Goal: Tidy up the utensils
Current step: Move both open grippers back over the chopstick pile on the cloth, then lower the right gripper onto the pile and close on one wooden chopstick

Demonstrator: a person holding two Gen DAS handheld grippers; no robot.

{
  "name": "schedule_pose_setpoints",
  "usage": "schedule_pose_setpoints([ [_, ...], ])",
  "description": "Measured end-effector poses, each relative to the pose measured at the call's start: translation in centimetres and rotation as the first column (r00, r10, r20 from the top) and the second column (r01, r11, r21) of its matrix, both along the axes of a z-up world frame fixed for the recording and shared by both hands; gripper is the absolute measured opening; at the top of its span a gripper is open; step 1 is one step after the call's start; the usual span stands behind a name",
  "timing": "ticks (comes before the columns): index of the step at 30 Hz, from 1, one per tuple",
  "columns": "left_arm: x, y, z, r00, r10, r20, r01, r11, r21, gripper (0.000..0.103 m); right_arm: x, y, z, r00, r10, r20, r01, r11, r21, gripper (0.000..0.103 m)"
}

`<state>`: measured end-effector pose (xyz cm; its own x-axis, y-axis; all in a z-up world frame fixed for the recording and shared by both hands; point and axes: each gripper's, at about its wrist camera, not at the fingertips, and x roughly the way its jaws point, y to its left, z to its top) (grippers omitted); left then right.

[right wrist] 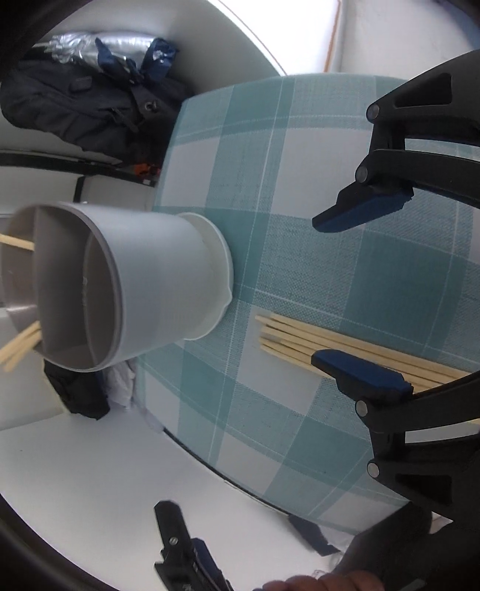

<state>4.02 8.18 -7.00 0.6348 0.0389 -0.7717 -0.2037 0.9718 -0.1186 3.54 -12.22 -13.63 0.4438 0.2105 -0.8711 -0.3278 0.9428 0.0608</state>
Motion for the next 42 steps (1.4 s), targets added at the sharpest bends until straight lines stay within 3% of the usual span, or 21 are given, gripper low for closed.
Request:
schedule_pose_setpoints([
  [5,0.2,0.8,-0.2,1.000,0.009,-0.008,-0.009,1.000,-0.024,0.102,0.6,1.0,-1.1,0.998,-0.003,-0.059,0.000,0.999,-0.044,0.046],
  [19,0.4,2.4,-1.4,0.995,0.045,-0.093,-0.049,0.998,-0.046,0.102,-0.1,4.0,-1.3,0.995,0.048,-0.087,-0.061,0.987,-0.150,0.034],
  [25,0.2,3.4,-1.3,0.993,0.072,-0.090,-0.078,0.995,-0.066,0.102,0.4,4.4,-1.2,0.993,0.058,-0.101,-0.075,0.983,-0.166,0.030],
  [33,0.0,4.1,-1.6,0.990,0.089,-0.108,-0.099,0.992,-0.085,0.102,-0.6,3.7,-1.4,0.986,0.090,-0.141,-0.112,0.981,-0.159,0.012],
  [42,-0.1,4.4,-1.6,0.990,0.090,-0.112,-0.101,0.990,-0.099,0.102,-1.7,3.2,-1.2,0.978,0.148,-0.150,-0.172,0.971,-0.163,0.010],
])
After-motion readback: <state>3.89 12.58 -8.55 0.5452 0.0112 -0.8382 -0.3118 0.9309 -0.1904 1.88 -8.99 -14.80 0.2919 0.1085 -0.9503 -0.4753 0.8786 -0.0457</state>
